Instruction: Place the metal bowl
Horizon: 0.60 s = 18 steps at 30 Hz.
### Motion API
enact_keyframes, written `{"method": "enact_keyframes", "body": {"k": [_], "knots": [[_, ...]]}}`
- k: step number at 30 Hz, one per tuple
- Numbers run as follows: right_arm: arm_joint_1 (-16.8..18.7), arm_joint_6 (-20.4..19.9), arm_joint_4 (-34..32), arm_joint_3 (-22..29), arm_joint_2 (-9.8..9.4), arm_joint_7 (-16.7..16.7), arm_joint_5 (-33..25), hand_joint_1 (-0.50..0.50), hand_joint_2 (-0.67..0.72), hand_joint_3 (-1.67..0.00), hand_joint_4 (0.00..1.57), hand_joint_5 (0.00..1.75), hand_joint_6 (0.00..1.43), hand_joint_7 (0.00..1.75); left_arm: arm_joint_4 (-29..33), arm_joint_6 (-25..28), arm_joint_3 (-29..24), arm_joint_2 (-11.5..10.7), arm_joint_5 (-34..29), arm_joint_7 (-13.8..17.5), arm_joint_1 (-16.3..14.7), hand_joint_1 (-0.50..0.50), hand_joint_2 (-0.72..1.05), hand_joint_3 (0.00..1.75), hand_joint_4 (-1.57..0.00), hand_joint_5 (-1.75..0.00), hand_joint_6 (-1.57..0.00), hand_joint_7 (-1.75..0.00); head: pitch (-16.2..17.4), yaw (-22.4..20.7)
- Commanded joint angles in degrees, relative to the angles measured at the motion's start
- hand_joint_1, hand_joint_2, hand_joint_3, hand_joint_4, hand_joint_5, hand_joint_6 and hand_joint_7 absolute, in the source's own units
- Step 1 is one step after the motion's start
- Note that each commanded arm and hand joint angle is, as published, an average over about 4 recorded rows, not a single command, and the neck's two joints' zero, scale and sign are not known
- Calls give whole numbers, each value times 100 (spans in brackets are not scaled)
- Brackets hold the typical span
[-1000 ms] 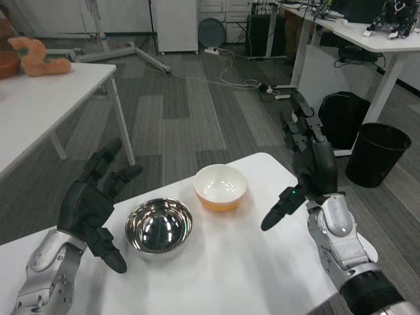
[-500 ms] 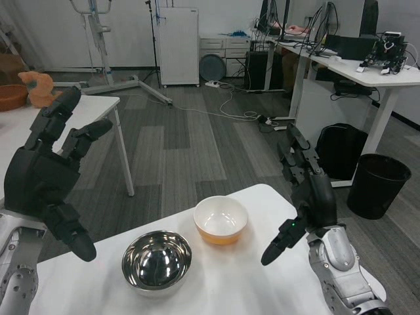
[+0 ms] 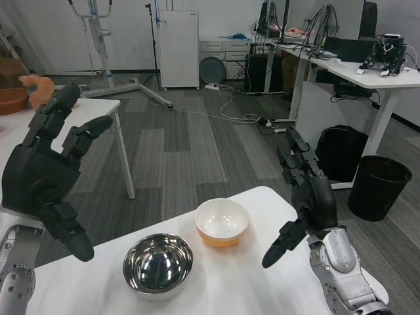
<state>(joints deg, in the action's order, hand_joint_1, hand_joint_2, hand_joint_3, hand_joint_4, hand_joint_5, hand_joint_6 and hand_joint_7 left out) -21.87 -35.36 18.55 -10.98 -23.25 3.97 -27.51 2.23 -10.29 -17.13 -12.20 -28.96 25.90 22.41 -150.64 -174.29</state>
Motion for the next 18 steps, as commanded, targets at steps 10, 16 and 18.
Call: {"method": "enact_keyframes", "body": {"k": [10, 16, 18], "knots": [[-72, -59, -196, 230, -39, 16, -9, -29, 68, 0, 0, 0, 0, 7, 41, 29, 77, 33, -30, -1, -103, -50, -33, 0, 0, -82, 0, -28, 40, 18], [-72, -59, -266, 272, -37, 16, 17, -29, 69, 0, 0, 0, 0, 7, 41, 36, 85, 33, -39, 3, -105, -50, -28, 2, 0, -72, 0, -28, 34, 34], [-72, -59, -280, 272, -30, 16, 24, -29, 69, 0, 0, 0, 0, 7, 41, 34, 85, 33, -46, 3, -110, -50, -28, 0, 0, -72, 0, -28, 21, 28]]}}
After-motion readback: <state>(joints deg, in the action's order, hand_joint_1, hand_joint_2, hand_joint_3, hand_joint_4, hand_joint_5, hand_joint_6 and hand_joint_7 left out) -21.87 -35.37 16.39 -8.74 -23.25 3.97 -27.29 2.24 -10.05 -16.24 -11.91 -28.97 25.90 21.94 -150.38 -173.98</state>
